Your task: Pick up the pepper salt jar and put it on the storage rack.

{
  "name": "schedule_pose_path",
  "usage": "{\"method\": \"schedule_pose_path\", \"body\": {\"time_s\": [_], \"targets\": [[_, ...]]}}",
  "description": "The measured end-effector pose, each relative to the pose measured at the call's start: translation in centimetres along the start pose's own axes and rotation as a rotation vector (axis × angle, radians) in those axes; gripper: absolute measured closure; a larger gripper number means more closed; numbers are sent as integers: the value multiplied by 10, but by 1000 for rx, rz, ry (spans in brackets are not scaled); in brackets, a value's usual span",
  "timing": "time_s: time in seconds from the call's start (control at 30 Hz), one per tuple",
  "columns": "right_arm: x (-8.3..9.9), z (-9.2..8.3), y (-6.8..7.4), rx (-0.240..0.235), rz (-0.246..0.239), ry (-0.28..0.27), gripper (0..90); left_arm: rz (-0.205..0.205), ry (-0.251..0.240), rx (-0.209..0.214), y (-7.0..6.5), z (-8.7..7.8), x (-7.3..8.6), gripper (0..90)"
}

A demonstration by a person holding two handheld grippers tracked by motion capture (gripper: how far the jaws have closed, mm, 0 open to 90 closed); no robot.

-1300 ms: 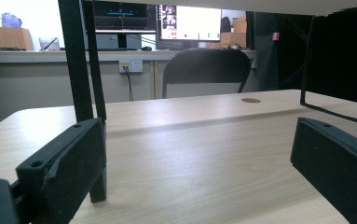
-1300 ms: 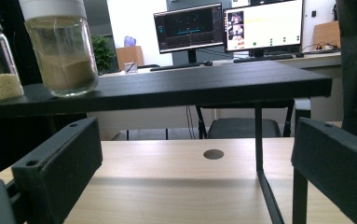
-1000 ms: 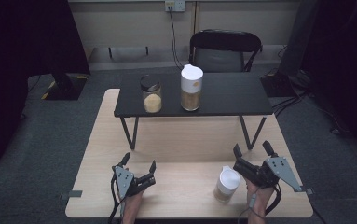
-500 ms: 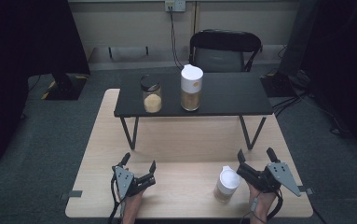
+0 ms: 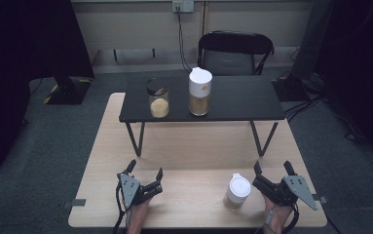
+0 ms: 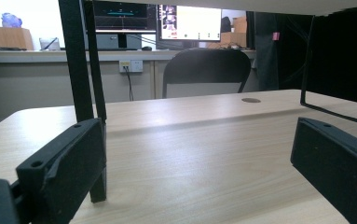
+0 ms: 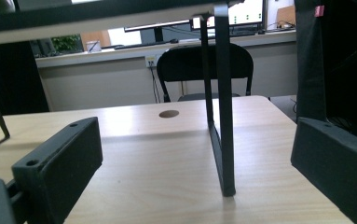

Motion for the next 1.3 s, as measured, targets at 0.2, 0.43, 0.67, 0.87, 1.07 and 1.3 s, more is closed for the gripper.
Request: {"method": "schedule_pose_path", "body": {"time_s": [0.2,0.43,0.67,0.87,1.07,1.3], "targets": [[12,-1,-7,7,19,7,9,0,0,0,0,0,0,27],[22,-1,-13,14,15,12,9,0,0,0,0,0,0,27],[32,-1,-17,22,-1,-3,13,0,-1,0,0,0,0,27],[42,0,-17,26,-25,8,13,0,-1,-1,0,0,0,26],[43,-1,-16,38,-26,-9,12,0,-1,-1,0,0,0,26],[43,-3,-16,40,-34,-23,12,0,0,-1,0,0,0,26]]}}
Point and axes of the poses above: each handheld gripper's, and its own axes: z roughly forward along the jaws, x roughly out of its underside, y roughly to its left, the point moved 2 cm from there along z, roughly forward along the jaws, and after that the axes turned 3 degrees about -y, right-handed, at the moved point
